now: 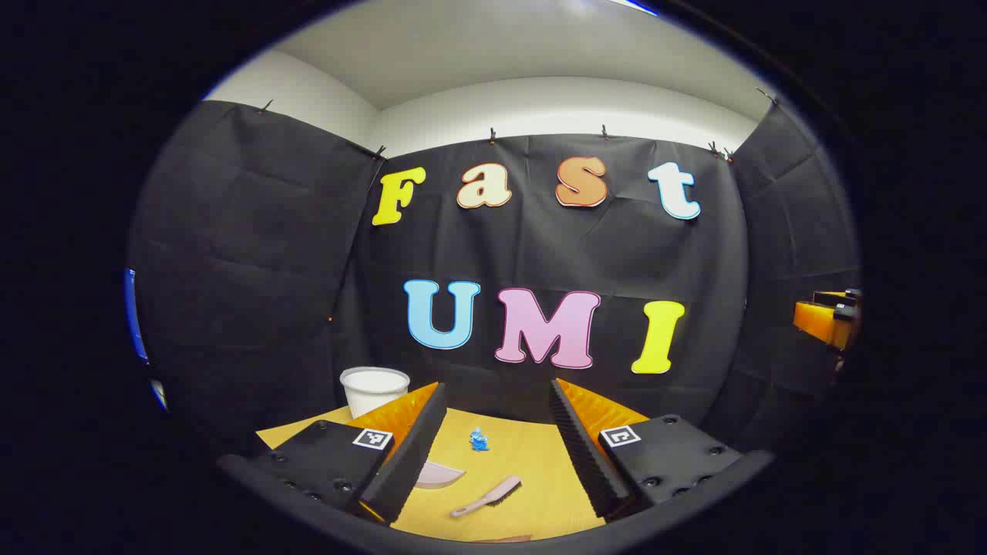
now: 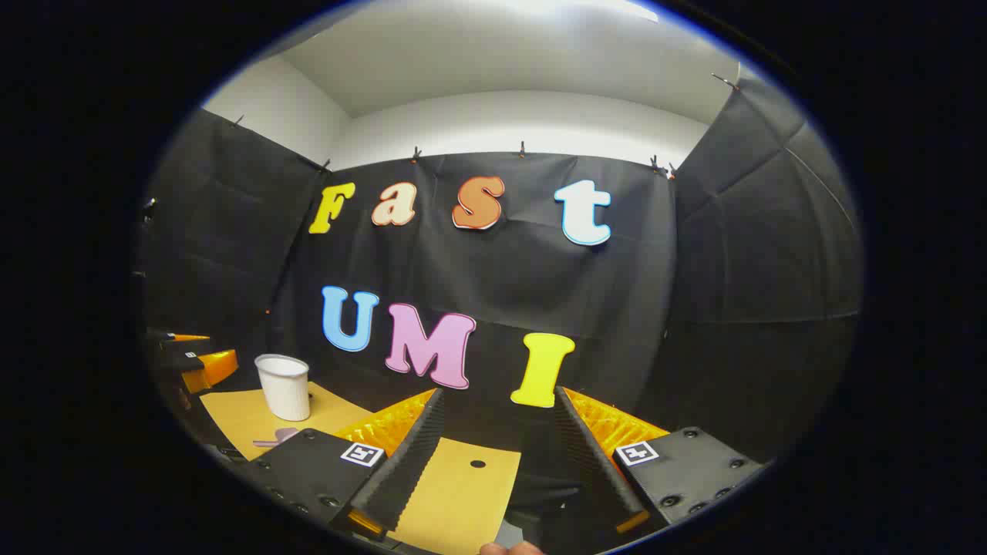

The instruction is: Pick up the small broom and dustpan from the desktop, sweep the trash into the dustpan with the broom, and then empty the trash into the garbage bin.

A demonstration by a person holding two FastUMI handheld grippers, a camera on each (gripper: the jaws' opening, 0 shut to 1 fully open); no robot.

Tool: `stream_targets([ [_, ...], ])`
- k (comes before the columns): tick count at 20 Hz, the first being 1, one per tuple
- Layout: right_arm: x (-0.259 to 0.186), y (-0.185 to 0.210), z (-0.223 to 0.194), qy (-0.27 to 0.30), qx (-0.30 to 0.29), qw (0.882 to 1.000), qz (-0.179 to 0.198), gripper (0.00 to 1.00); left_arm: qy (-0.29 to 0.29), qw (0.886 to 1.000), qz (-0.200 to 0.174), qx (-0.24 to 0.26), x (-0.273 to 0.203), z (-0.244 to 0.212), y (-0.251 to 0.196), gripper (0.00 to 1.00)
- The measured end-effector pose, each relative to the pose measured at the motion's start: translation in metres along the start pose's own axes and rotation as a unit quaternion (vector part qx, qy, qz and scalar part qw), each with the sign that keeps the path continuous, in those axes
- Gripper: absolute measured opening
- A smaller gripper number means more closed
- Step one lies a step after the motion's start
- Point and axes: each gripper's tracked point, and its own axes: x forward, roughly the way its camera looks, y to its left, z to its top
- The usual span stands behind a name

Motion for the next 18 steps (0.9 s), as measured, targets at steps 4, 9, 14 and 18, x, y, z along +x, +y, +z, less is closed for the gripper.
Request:
stream_targets([
  [4, -0.005, 0.026, -0.014, 0.014, 0.025, 0.999, -0.014, 0.93, -0.018, 1.0, -0.014, 0.011, -0.013, 0.011, -0.012, 0.82],
  [9, -0.01, 0.041, -0.027, 0.032, 0.039, 0.999, -0.015, 0.93, -0.037, 0.999, -0.023, 0.016, -0.015, 0.025, -0.012, 0.8],
  [14, -0.014, 0.066, -0.037, 0.036, 0.026, 0.999, 0.0, 0.89, -0.019, 0.999, -0.036, 0.01, -0.01, 0.009, -0.018, 0.82],
  [18, -0.015, 0.078, -0.05, 0.054, 0.032, 0.998, 0.01, 0.93, -0.002, 0.999, -0.042, 0.009, -0.006, -0.005, -0.013, 0.83],
])
